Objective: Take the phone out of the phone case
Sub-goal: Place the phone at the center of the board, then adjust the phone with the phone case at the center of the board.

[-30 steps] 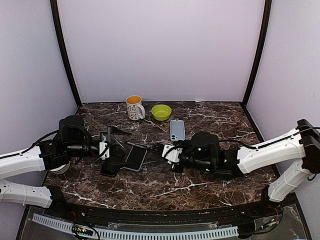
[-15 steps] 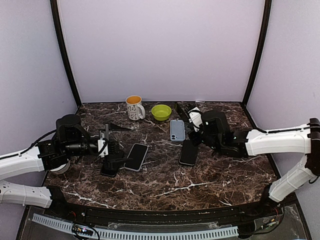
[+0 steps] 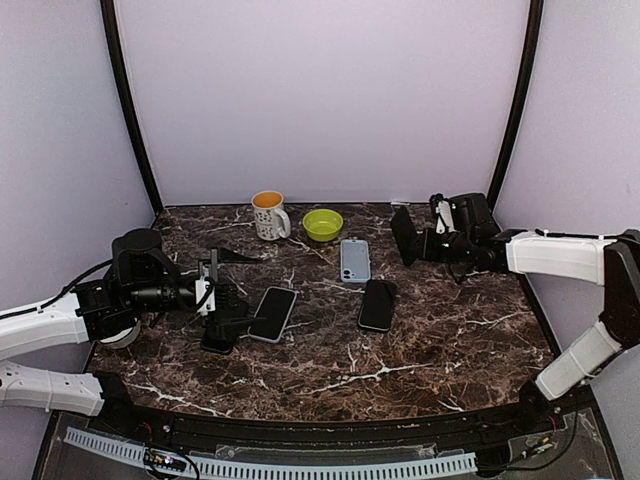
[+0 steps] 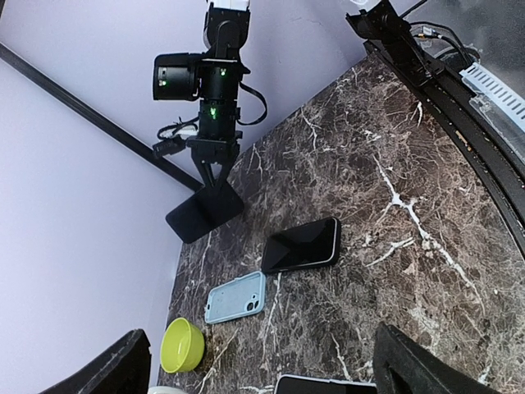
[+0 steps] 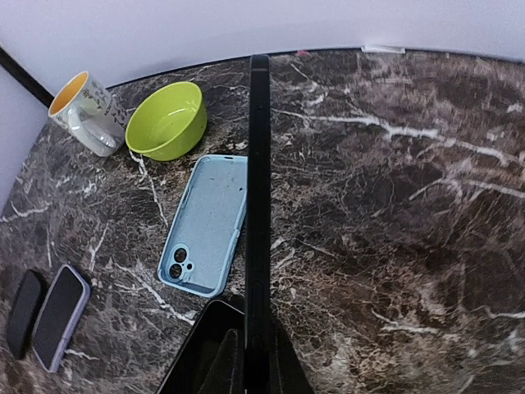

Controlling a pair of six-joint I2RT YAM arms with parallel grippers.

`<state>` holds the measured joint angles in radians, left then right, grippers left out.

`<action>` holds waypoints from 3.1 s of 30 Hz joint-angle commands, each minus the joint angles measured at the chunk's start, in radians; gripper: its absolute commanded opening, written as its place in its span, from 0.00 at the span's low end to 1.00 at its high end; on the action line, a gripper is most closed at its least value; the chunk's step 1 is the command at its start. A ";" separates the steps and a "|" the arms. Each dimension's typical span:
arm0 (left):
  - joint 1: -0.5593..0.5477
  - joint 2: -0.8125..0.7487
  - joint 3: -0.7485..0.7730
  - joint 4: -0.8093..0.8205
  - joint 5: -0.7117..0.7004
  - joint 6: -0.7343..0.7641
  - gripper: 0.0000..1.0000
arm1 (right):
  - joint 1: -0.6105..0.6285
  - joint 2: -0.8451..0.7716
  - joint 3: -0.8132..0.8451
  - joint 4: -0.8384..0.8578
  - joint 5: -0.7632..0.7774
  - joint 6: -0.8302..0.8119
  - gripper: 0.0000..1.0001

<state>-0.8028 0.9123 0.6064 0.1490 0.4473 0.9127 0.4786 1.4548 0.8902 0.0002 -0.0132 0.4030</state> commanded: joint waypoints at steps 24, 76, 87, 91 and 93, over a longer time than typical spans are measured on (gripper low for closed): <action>0.002 0.003 -0.008 0.009 0.012 0.000 0.95 | -0.069 0.411 0.107 0.438 -0.263 0.439 0.00; 0.002 0.003 0.006 -0.008 -0.016 0.008 0.92 | 0.162 0.390 0.354 -0.458 0.235 0.369 0.99; 0.003 -0.025 0.010 -0.014 -0.003 0.011 0.90 | 0.307 0.492 0.450 -0.624 0.236 0.517 0.99; 0.001 -0.027 0.009 -0.014 0.002 0.011 0.89 | 0.329 0.520 0.466 -0.654 0.259 0.532 0.98; 0.001 -0.027 0.009 -0.014 0.001 0.011 0.89 | 0.335 0.526 0.473 -0.662 0.266 0.531 0.98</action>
<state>-0.8032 0.9031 0.6048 0.1406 0.4301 0.9237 0.7975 1.9564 1.3300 -0.6060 0.2157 0.9024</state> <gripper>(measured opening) 0.895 0.986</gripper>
